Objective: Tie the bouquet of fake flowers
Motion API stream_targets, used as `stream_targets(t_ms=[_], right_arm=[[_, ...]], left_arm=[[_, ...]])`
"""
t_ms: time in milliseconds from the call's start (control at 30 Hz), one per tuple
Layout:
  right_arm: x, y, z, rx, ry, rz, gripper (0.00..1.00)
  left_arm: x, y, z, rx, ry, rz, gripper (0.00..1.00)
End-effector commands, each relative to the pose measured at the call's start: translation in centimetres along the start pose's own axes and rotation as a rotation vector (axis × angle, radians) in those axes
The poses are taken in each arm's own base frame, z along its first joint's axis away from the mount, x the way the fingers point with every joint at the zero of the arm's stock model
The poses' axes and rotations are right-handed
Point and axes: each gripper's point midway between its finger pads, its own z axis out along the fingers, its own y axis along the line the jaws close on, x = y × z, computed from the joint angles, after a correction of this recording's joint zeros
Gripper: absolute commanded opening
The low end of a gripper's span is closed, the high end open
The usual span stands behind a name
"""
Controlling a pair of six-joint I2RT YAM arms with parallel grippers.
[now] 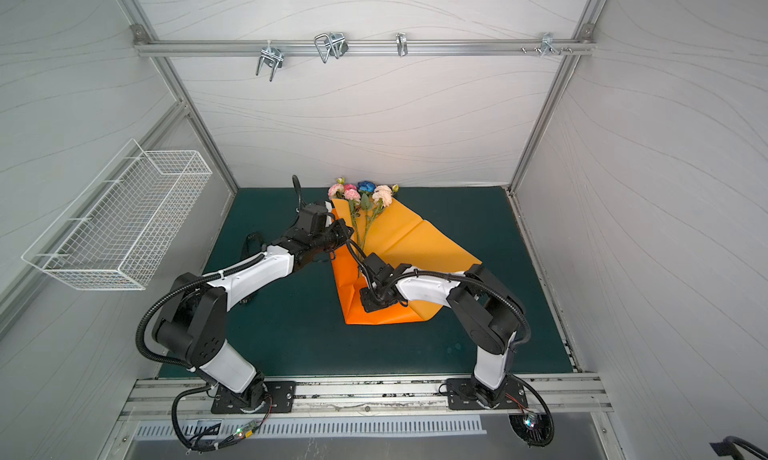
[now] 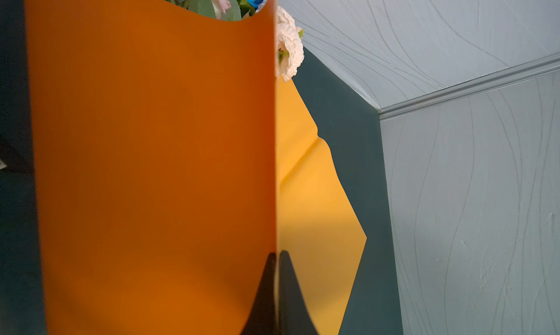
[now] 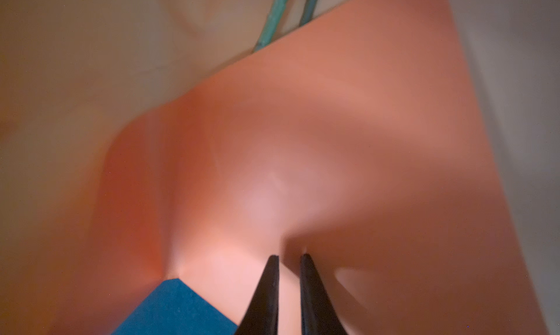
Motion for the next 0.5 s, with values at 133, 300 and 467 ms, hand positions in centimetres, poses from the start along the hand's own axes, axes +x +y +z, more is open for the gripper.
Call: stream_targets(t_ms=[133, 300, 467], right_arm=[[-0.2, -1.6, -1.0, 0.045, -0.042, 0.054, 0.17], [0.2, -2.9, -1.6, 0.089, -0.06, 0.073, 0.17], [0.5, -4.0, -2.6, 0.139, -0.089, 0.074, 0.17]], left_arm=[[-0.5, -3.0, 2.7, 0.085, 0.018, 0.04, 0.0], [1.1, -2.5, 4.9, 0.094, 0.086, 0.025, 0.0], [2.5, -1.8, 6.3, 0.081, 0.133, 0.03, 0.0]])
